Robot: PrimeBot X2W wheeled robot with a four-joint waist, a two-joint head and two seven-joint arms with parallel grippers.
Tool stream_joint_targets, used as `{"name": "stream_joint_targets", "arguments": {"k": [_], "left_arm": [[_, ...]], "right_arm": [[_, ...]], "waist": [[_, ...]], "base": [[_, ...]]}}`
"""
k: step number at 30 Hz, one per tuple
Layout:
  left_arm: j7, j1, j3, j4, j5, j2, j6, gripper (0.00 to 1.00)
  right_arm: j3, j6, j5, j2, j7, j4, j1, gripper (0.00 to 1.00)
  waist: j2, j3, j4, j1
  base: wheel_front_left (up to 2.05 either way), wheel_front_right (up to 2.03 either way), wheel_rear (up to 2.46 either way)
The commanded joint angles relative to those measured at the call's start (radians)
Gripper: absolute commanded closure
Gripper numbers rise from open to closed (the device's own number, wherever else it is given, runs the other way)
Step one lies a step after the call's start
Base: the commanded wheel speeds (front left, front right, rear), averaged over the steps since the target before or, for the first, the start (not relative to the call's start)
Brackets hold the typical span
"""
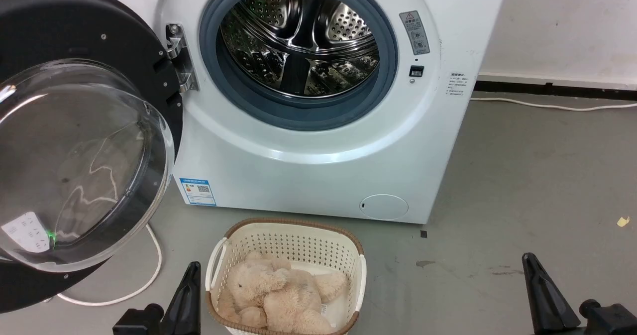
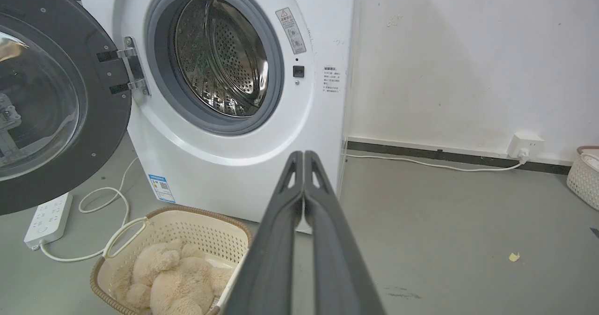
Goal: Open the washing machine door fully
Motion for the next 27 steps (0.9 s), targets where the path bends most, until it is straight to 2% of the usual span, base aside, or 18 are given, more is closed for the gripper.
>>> {"name": "stream_joint_targets", "arguments": {"k": [1,27], "left_arm": [[0.006,-0.004,0.006,-0.003,0.011,-0.005,-0.002,1.0],[0.06,-0.025,0.041,-0.017,0.076,-0.035,-0.017,1.0]], "right_arm": [[0.003,0.0,-0.002,0.0,0.008,-0.001,-0.005,1.0],[0.022,0.0,-0.015,0.0,0.061,-0.006,-0.034,1.0]], "waist": [[0.0,0.0,-0.001,-0.0001],[0.0,0.006,-0.018,-0.0001]], "base": [[0.0,0.0,0.0],[0.0,0.0,0.0]]}}
